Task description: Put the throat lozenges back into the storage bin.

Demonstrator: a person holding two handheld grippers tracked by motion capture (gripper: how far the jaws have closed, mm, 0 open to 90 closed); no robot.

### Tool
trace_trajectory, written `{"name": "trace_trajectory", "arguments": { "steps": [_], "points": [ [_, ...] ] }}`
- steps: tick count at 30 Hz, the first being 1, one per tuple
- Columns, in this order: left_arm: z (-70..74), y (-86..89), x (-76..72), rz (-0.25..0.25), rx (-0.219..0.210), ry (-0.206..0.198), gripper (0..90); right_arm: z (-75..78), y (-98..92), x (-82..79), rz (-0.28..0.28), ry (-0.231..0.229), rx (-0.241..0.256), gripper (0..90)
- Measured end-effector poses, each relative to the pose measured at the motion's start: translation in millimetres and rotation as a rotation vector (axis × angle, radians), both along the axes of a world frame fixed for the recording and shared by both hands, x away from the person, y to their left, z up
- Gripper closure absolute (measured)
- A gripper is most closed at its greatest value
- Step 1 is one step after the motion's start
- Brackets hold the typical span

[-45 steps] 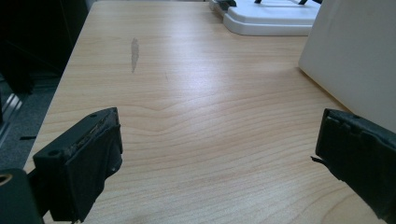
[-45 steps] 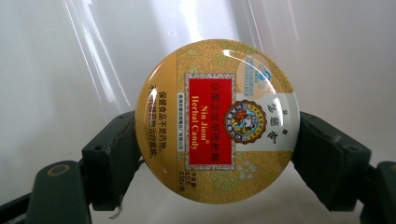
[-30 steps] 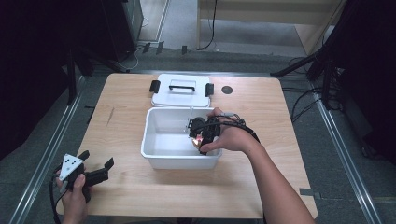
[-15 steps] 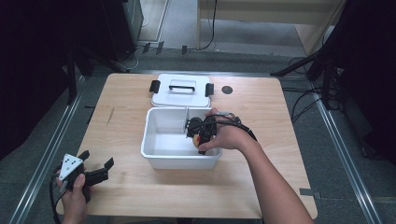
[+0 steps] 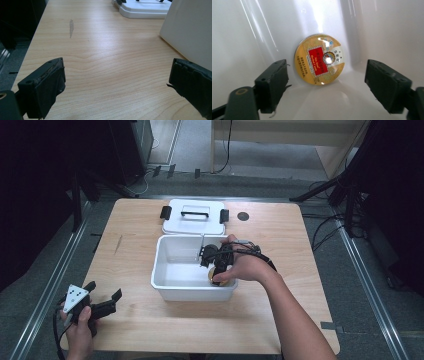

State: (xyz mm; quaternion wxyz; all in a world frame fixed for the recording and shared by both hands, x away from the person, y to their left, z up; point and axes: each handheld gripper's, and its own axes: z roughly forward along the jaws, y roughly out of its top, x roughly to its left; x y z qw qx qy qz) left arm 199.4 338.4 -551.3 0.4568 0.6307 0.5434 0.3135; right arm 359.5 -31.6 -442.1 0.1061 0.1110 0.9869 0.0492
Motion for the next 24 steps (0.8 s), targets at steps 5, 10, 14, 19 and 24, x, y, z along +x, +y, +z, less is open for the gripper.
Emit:
{"name": "trace_trajectory", "arguments": {
  "steps": [5, 10, 14, 19, 24],
  "points": [
    [-0.1, 0.1, 0.2, 0.002, 0.0, 0.001, 1.1, 14.3, -4.5, -2.3, -0.014, -0.019, 0.073, 22.2],
    [-0.1, 0.0, 0.2, 0.003, 0.001, 0.001, 1.1, 32.4, -12.9, -5.1, -0.07, -0.053, 0.154, 20.5],
    [0.0, 0.1, 0.1, 0.002, 0.001, 0.001, 1.1, 41.9, -22.0, -7.0, -0.109, -0.07, 0.189, 18.6],
    [-0.1, -0.2, 0.2, 0.003, 0.002, 0.0, 1.2, 51.0, -37.4, -7.4, -0.162, -0.114, 0.236, 18.5],
    [-0.1, -0.2, 0.2, 0.003, 0.002, 0.0, 1.1, 54.5, -53.3, -7.4, -0.221, -0.138, 0.286, 18.5]
  ]
}}
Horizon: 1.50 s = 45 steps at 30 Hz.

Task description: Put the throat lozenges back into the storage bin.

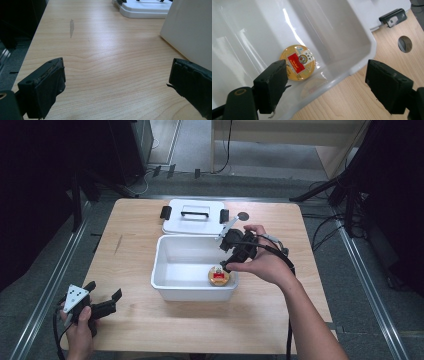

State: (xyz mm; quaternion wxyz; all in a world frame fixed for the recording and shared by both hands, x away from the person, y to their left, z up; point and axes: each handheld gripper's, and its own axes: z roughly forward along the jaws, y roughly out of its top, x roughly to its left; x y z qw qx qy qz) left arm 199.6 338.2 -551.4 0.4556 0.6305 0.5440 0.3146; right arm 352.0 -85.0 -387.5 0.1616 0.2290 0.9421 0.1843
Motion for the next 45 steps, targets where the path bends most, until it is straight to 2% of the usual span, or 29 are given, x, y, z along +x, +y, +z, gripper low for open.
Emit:
{"name": "trace_trajectory", "arguments": {
  "steps": [7, 11, 17, 22, 31, 37, 40, 45],
  "points": [
    [0.0, -0.1, 0.0, 0.0, 0.0, 0.0, 1.1, 2.8, -24.1, 1.1, -0.083, -0.031, 0.074, 18.5],
    [0.0, -0.1, 0.0, 0.0, 0.0, 0.0, 1.1, 4.2, -45.2, 1.3, -0.147, -0.054, 0.159, 18.3],
    [0.1, -0.5, -0.2, 0.001, 0.002, 0.001, 1.1, -1.1, -64.9, 0.9, -0.199, -0.09, 0.198, 16.9],
    [0.2, -0.6, -0.2, 0.0, 0.005, 0.003, 1.1, -9.3, -83.2, -0.3, -0.272, -0.126, 0.225, 15.2],
    [0.1, -1.0, -0.2, -0.005, 0.006, 0.009, 1.1, -26.7, -112.8, -6.1, -0.394, -0.147, 0.316, 13.1],
    [0.1, -1.0, -0.2, -0.004, 0.004, 0.009, 1.2, -43.3, -130.2, -11.0, -0.473, -0.166, 0.34, 12.7],
    [0.1, -1.1, -0.2, -0.005, 0.006, 0.008, 1.1, -50.8, -137.6, -14.0, -0.502, -0.168, 0.371, 12.7],
    [0.1, -1.3, -0.2, -0.004, 0.01, 0.009, 1.1, -65.3, -149.2, -20.1, -0.531, -0.182, 0.388, 12.9]
  ]
}}
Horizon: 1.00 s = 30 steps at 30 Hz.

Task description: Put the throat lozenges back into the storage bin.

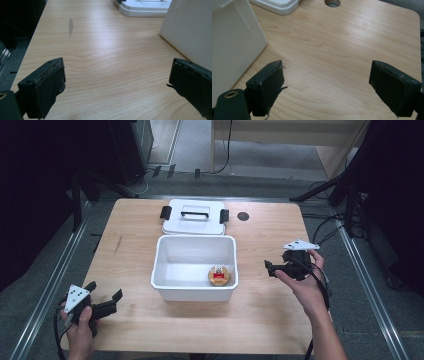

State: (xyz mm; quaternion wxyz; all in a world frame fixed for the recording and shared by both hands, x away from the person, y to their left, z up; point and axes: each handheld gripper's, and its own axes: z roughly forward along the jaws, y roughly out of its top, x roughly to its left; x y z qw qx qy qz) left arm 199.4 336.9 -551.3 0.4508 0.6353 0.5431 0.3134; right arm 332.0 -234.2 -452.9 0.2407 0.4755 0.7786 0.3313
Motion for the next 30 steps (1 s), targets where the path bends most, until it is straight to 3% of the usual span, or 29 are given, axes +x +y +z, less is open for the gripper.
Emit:
{"name": "trace_trajectory", "arguments": {
  "steps": [8, 19, 30],
  "points": [
    [0.0, -0.2, 0.0, 0.0, 0.002, 0.001, 1.2, -22.5, -25.5, -11.2, -0.066, -0.014, 0.042, 13.4],
    [0.0, 0.3, 0.1, 0.003, -0.006, 0.001, 1.1, -51.4, -63.0, -30.2, -0.152, 0.003, 0.083, 13.6],
    [0.1, 0.2, 0.2, 0.002, -0.002, 0.003, 1.1, -69.5, -98.2, -55.8, -0.204, 0.002, 0.104, 13.5]
  ]
}}
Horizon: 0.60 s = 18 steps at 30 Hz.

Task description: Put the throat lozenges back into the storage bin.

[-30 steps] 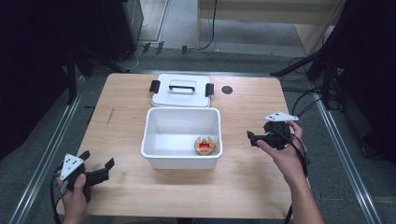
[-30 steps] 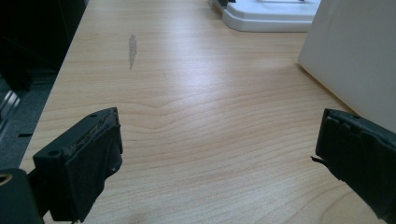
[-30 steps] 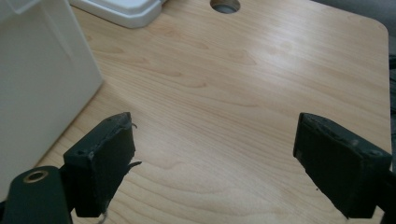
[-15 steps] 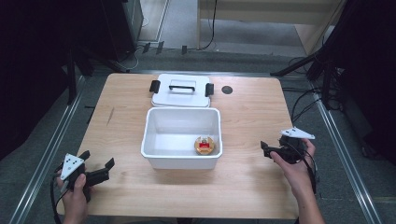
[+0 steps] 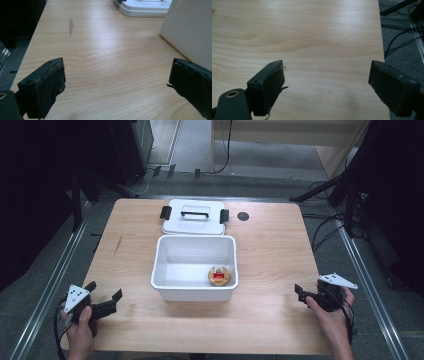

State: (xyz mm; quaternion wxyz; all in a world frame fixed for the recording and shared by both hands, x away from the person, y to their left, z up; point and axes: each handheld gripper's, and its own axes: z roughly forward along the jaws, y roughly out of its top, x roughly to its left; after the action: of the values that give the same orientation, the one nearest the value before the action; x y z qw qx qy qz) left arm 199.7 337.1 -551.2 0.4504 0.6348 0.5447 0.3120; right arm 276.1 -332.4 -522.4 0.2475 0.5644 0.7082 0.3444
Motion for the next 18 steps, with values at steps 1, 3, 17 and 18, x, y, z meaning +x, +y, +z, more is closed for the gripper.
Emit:
{"name": "trace_trajectory", "arguments": {
  "steps": [1, 3, 17, 18],
  "points": [
    [0.0, 0.1, 0.1, -0.001, -0.001, 0.0, 1.1, -1.4, -2.9, -2.4, -0.002, -0.002, -0.001, 13.5],
    [-0.1, 0.8, 0.2, 0.0, -0.01, -0.003, 1.1, -3.5, -7.6, -6.9, -0.015, 0.0, 0.002, 13.5],
    [-0.1, 2.0, 0.0, -0.001, -0.019, 0.001, 1.1, -22.3, -30.1, -38.2, -0.052, -0.018, 0.04, 13.6],
    [-0.1, 2.2, 0.0, -0.002, -0.02, 0.0, 1.1, -21.9, -31.0, -39.4, -0.052, -0.024, 0.041, 13.6]
  ]
}}
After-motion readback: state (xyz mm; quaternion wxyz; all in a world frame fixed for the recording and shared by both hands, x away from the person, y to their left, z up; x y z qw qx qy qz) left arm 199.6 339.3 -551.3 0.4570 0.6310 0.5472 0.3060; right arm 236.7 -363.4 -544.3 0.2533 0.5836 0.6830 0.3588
